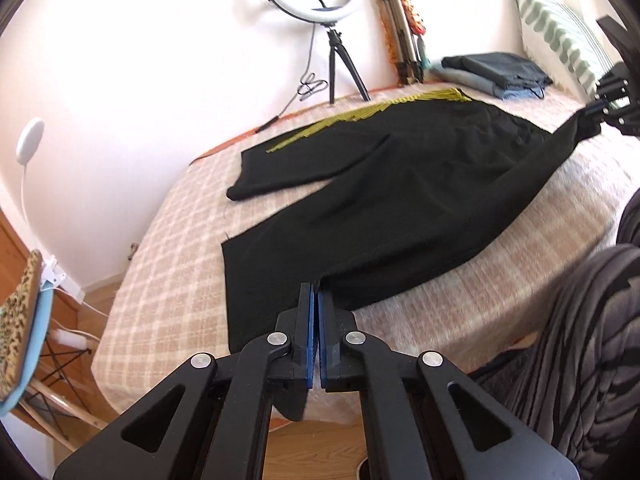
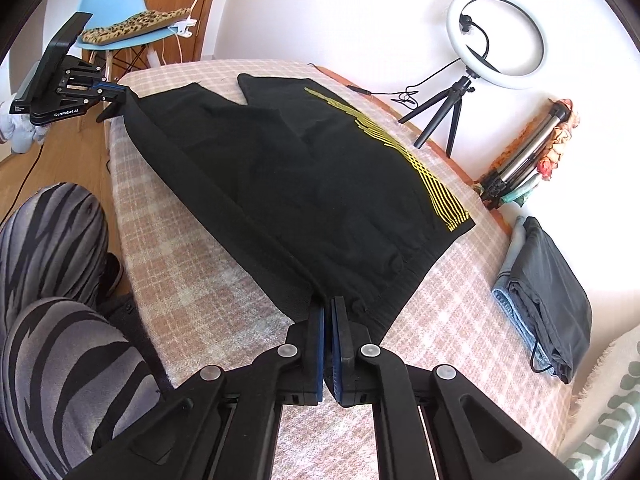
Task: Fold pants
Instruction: 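Lift the hems with both grippers and fold them over toward the waistband, then release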
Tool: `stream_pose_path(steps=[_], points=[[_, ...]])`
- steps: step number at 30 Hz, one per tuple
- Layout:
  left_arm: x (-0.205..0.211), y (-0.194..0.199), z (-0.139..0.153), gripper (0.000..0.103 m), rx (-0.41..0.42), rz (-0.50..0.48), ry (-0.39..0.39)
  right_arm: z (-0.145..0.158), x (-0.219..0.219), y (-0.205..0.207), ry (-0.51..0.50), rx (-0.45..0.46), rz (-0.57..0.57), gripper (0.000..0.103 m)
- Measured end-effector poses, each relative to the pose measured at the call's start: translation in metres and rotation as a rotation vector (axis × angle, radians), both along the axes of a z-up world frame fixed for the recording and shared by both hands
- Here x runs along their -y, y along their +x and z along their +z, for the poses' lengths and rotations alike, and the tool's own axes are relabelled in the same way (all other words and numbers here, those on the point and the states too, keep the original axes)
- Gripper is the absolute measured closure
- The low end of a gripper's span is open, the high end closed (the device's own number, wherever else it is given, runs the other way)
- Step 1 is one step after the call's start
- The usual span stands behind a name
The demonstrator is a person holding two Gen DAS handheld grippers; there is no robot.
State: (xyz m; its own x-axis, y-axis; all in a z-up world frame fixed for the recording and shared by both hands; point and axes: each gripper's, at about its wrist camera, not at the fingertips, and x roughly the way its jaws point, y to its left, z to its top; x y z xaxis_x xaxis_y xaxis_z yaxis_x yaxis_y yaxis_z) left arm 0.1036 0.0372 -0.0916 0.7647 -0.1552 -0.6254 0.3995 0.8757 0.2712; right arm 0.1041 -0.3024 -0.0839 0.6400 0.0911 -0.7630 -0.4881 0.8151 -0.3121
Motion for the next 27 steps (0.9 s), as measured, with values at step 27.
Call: stream_pose_path(steps=[27], points=[[0.017, 0.177, 0.077, 0.103, 0.143, 0.178, -0.236, 0.064, 0.017, 0.166, 0.070, 0.160, -0.179, 0.103]])
